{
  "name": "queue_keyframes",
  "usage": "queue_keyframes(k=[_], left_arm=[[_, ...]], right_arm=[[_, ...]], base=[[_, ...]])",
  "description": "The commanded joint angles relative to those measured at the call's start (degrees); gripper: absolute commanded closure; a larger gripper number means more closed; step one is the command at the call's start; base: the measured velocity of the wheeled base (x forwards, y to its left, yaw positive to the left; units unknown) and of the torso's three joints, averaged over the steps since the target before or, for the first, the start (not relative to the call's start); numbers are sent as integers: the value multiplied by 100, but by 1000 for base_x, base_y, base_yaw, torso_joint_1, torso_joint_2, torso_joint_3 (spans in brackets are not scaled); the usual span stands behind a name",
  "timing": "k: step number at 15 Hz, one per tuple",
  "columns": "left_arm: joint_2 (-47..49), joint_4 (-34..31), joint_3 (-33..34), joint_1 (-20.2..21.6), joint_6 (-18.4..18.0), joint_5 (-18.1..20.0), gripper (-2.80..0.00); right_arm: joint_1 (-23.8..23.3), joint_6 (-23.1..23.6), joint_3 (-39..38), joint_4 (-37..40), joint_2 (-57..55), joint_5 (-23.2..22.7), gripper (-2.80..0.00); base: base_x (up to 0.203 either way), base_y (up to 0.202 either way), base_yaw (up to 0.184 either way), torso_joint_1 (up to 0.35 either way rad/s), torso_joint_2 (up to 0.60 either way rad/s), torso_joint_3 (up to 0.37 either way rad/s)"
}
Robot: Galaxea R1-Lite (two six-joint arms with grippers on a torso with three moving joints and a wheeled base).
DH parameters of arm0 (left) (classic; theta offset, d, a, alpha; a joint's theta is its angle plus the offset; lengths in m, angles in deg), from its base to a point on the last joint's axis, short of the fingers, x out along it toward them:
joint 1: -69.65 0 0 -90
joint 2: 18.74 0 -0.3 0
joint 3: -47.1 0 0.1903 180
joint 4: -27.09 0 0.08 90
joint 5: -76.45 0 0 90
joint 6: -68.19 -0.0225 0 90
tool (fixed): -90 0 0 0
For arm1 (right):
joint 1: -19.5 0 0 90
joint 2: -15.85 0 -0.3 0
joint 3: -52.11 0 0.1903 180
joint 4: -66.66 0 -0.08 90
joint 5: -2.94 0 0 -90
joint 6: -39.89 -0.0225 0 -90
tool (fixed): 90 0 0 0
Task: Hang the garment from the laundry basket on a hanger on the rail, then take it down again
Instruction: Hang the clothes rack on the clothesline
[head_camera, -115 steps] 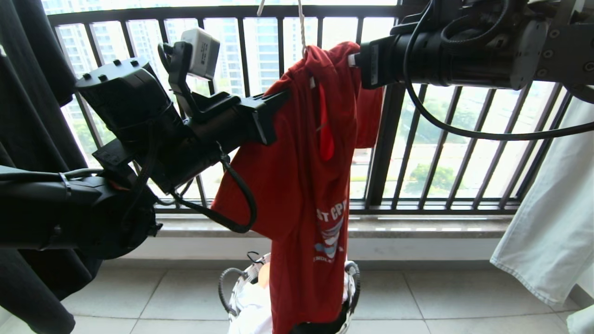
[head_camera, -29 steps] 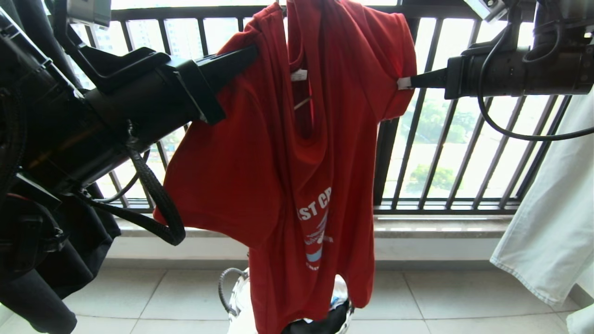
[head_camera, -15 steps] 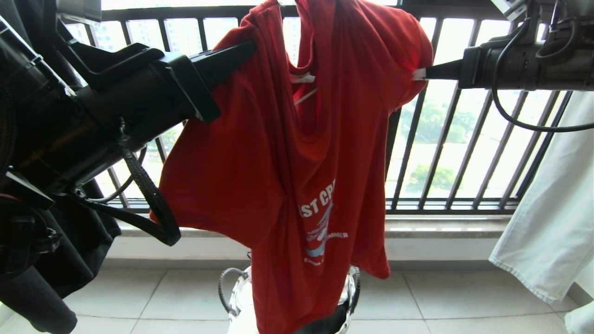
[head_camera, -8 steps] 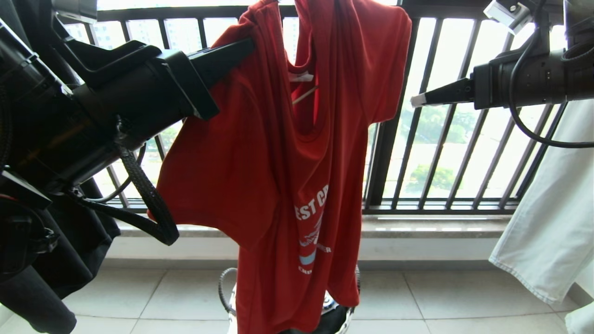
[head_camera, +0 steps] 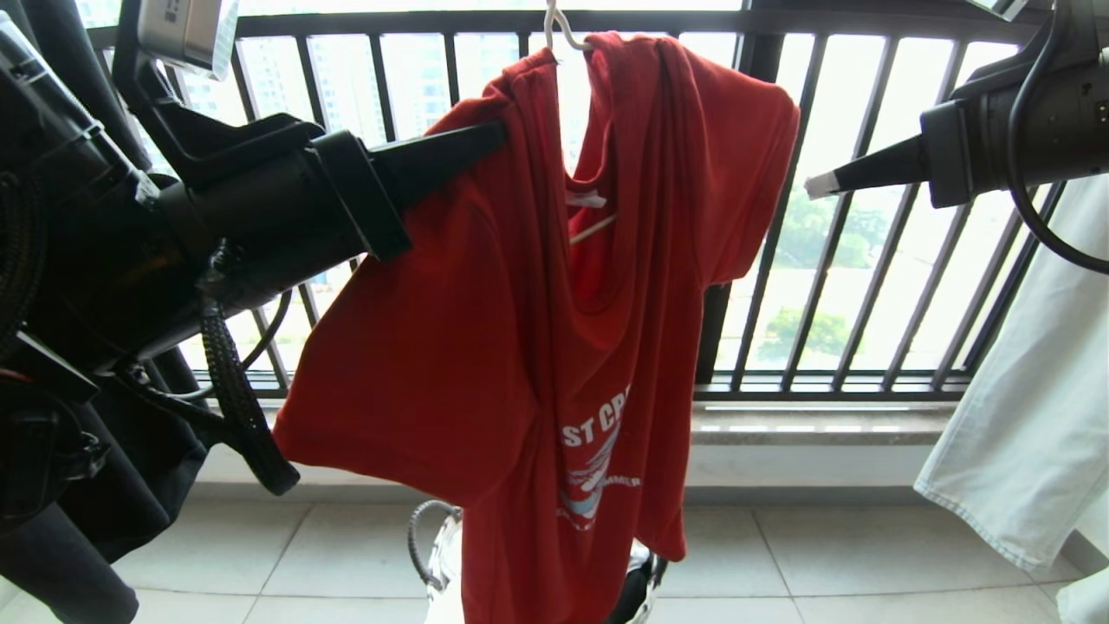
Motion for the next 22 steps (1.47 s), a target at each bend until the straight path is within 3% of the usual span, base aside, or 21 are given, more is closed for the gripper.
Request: queue_keyframes(k=[1, 4, 7, 8, 15, 17, 18, 21, 22], left_arm=[[18, 28, 150, 3, 67, 316, 0], [-8, 28, 327, 21, 116, 825, 0], [-2, 36, 420, 184, 111, 1334, 0], [6, 37, 427, 259, 116, 1457, 0], [-54, 37, 482, 319, 134, 1514, 0], [-109, 37, 500, 311, 147, 1521, 0], [-173, 37, 517, 311, 176, 1612, 0], [-504, 54, 730, 403, 462, 2478, 0], [-569, 55, 753, 424, 476, 2552, 0]], right_arm=[[563, 127, 140, 125, 124, 251, 0], [1070, 544, 149, 153, 156, 764, 0], [1196, 920, 143, 109, 348, 754, 0], [1296, 977, 146, 96, 470, 754, -280], [1767, 1327, 150, 102, 501, 741, -280], [1798, 1408, 174, -167, 289, 462, -280], [1805, 1414, 175, -293, 211, 260, -280], [1876, 1429, 175, -339, 102, -143, -280], [1942, 1463, 175, -339, 102, -162, -280]], base=[[0, 0, 0, 0, 0, 0], [0, 0, 0, 0, 0, 0], [0, 0, 0, 0, 0, 0], [0, 0, 0, 0, 0, 0], [0, 0, 0, 0, 0, 0], [0, 0, 0, 0, 0, 0], [0, 0, 0, 0, 0, 0], [0, 0, 0, 0, 0, 0], [0, 0, 0, 0, 0, 0]])
